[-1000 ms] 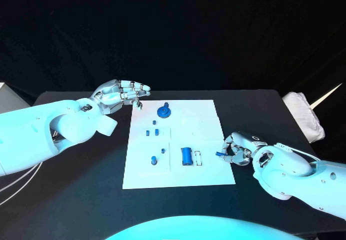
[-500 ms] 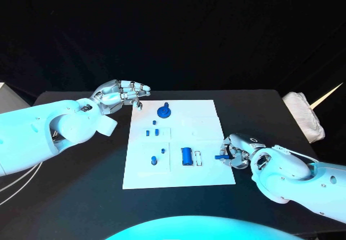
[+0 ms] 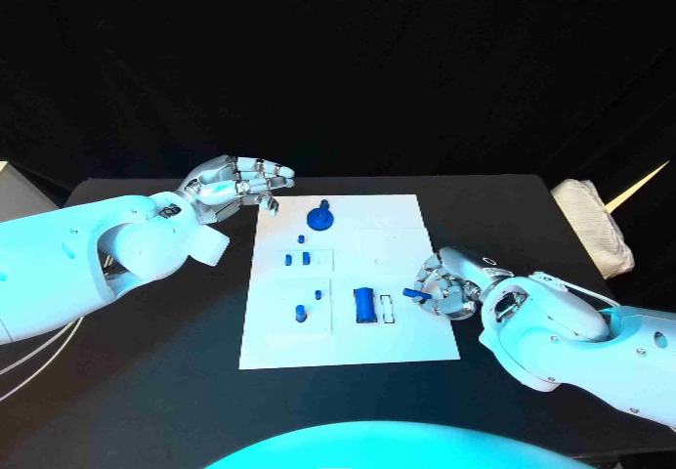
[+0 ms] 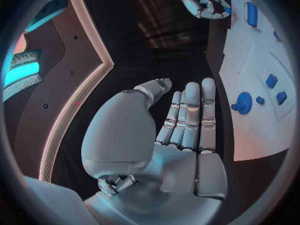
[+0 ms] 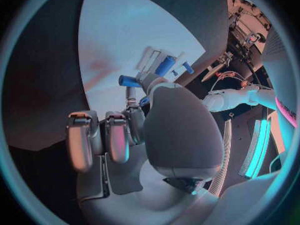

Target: Assemble the parts on the task board

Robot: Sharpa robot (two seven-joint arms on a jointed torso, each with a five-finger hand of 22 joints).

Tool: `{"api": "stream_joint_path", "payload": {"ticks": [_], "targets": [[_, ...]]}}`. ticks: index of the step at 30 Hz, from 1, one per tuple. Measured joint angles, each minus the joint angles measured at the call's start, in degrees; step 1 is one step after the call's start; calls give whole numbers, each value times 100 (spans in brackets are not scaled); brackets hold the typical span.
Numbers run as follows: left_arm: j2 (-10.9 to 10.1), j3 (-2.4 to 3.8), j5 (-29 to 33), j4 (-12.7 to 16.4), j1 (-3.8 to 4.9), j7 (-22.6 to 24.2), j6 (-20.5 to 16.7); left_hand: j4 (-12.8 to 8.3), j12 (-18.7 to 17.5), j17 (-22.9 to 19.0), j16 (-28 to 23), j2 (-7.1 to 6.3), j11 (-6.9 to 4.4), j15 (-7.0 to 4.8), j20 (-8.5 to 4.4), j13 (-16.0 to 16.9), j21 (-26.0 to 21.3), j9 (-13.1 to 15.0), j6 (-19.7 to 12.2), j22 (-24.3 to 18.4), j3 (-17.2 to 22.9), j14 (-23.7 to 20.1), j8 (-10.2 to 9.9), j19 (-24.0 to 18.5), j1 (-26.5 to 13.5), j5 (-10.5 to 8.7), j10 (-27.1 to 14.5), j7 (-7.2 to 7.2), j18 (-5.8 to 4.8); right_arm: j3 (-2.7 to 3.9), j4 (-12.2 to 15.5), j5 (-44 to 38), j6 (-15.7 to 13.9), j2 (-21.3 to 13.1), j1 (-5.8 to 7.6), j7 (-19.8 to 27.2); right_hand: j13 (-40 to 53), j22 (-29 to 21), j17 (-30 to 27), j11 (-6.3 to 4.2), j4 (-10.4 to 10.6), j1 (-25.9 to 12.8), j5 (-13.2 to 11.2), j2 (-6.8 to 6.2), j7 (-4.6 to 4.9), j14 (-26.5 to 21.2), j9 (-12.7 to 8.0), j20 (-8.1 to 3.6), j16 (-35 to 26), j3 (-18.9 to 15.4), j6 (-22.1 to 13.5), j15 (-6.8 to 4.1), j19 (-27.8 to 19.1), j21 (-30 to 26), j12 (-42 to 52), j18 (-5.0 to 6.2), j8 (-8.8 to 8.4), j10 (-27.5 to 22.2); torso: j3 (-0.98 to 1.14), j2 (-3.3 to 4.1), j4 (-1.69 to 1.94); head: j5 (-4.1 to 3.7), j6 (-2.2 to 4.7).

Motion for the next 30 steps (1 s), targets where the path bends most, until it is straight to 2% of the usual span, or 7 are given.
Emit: {"api": "stream_joint_path", "payload": {"ticks": [6,14,18,30], "targets": [[6,0,0,4,0,-1,1,0,0,-7,0,0,0,0,0,-7,0,0,0,0,0,0,0,0,0,0,0,0,0,-1,-87,334,-168,189,-34,9,0,0,0,0,49,-407,-156,20,-44,0,37,0,23,13,44,0,0,43,64,0,42,0,-4,-1,-1,-5,3],[12,0,0,9,0,-3,4,0,0,-6,0,0,0,0,0,-6,0,0,0,0,0,0,0,0,0,0,0,0,0,-9,-277,798,-260,471,-201,-1,-1,-1,-1,-21,49,-690,-297,65,-63,0,58,0,23,13,63,0,0,90,149,0,66,20,-3,-1,-1,-12,-3],[15,0,0,10,0,-4,7,0,0,-6,0,0,0,0,0,-6,0,0,0,0,0,0,0,0,0,0,0,0,0,-9,-357,987,-303,595,-258,-4,-1,-1,-1,-41,58,-962,-435,139,-73,20,95,1,49,22,73,-21,0,132,221,0,111,0,1,3,1,-14,-3],[9,0,0,21,0,-16,23,0,-1,-6,0,0,0,0,0,-6,0,0,0,1,0,0,0,0,0,0,0,0,0,-9,-533,1240,-370,745,-296,-40,-1,-2,-1,-41,65,-1072,-464,163,-98,20,98,1,49,29,100,-20,0,154,282,0,175,0,-1,5,3,-6,-26]]}}
